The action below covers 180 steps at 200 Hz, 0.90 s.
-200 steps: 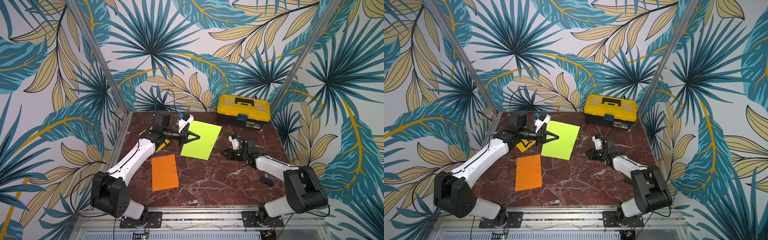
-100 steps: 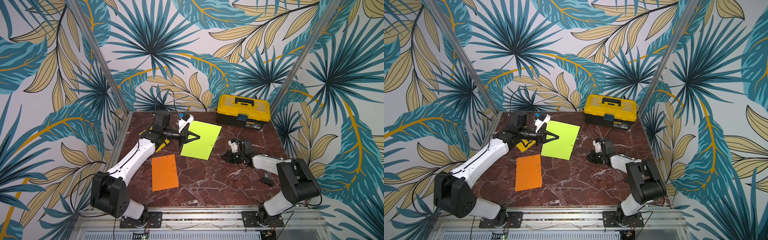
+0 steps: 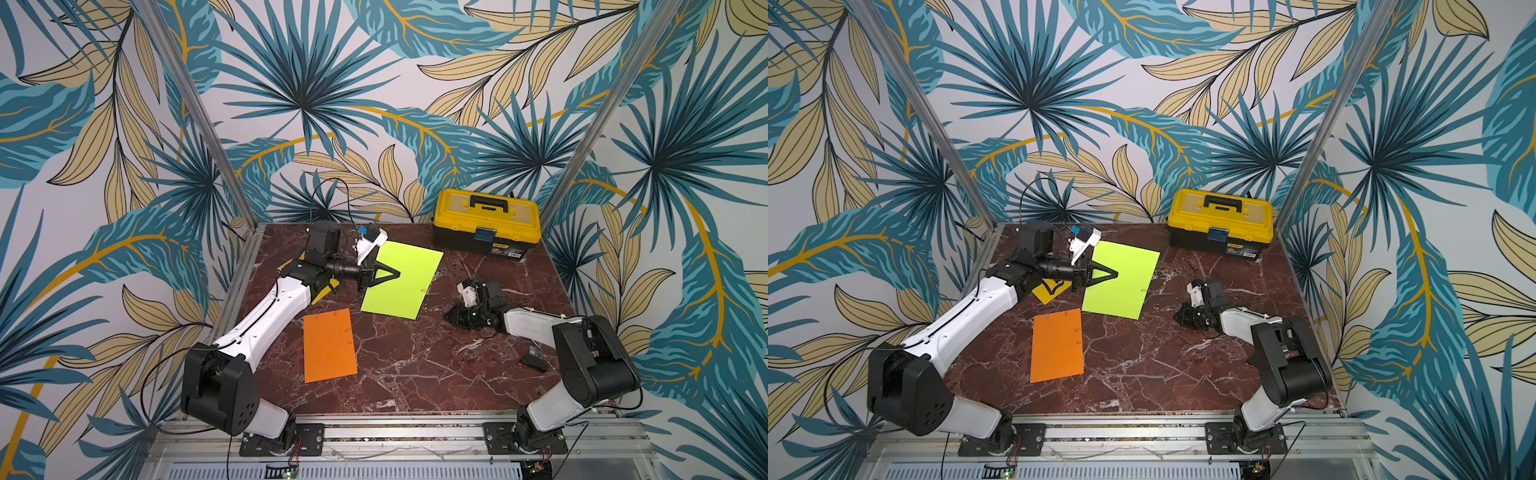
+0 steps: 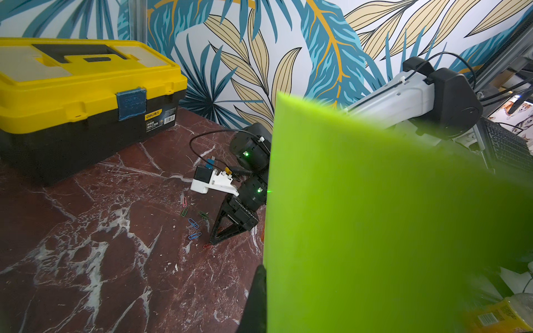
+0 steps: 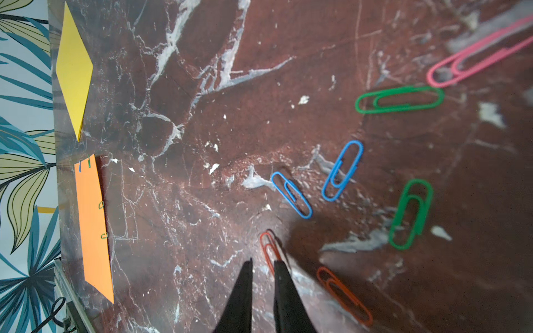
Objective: Unclip the paperclips from the documents
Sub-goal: Place the paper clip at the center of the board, then adjust the document.
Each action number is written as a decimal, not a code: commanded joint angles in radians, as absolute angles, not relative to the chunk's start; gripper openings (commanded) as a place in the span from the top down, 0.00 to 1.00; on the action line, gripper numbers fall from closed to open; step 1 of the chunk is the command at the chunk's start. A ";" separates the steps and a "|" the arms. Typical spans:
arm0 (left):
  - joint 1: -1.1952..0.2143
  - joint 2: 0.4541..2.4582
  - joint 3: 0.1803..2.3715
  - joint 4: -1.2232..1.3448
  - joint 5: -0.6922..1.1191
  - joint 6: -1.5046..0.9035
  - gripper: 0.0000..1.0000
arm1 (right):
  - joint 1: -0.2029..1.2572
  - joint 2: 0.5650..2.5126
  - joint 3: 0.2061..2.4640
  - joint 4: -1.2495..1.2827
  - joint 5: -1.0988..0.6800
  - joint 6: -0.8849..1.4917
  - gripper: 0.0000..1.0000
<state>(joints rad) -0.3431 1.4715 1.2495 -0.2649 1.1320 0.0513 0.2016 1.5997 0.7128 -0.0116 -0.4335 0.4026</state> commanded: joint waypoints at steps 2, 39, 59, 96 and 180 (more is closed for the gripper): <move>-0.336 1.447 1.235 -0.245 1.127 0.045 1.00 | 0.197 1.534 0.729 -0.051 -0.424 0.357 0.80; -0.336 1.450 1.235 -0.244 1.133 0.043 1.00 | 0.198 1.375 0.685 0.012 -0.506 0.275 0.73; -0.336 1.456 1.238 -0.241 1.138 0.039 1.00 | 0.198 1.252 0.633 0.100 -0.583 0.244 0.64; -0.337 1.455 1.236 -0.236 1.141 0.037 1.00 | 0.198 1.098 0.575 0.267 -0.741 0.267 0.53; -0.344 1.462 1.238 -0.236 1.154 0.035 1.00 | 0.206 1.078 0.627 0.494 -0.915 0.391 0.41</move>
